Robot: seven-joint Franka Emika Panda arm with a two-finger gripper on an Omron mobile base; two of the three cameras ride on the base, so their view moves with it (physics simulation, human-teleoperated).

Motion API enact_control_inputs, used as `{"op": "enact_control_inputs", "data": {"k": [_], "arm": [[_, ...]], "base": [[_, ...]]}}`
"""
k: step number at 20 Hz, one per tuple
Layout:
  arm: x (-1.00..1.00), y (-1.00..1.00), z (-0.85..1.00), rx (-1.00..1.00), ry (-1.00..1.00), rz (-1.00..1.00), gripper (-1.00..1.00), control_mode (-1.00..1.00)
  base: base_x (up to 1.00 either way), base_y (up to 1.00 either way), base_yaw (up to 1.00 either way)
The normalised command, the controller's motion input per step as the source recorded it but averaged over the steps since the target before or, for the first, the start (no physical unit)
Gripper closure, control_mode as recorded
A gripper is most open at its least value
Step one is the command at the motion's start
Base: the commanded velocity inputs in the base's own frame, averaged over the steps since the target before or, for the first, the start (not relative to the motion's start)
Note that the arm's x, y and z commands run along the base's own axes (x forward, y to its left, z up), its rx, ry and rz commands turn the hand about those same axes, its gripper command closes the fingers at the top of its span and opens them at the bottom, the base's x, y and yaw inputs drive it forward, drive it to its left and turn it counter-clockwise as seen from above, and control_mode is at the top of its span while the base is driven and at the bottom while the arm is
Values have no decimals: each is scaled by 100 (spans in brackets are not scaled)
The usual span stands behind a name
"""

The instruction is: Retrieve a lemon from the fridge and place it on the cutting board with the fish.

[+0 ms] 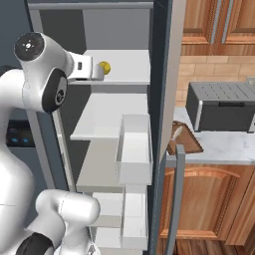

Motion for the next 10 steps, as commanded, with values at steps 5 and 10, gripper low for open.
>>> {"op": "enact_control_inputs", "data": {"k": [5, 10], "arm": [[64, 7, -1, 0, 0, 0, -100, -100], [53, 11, 0, 0, -1, 0, -100, -100]], "base": [[0, 0, 0], [0, 0, 0]]}}
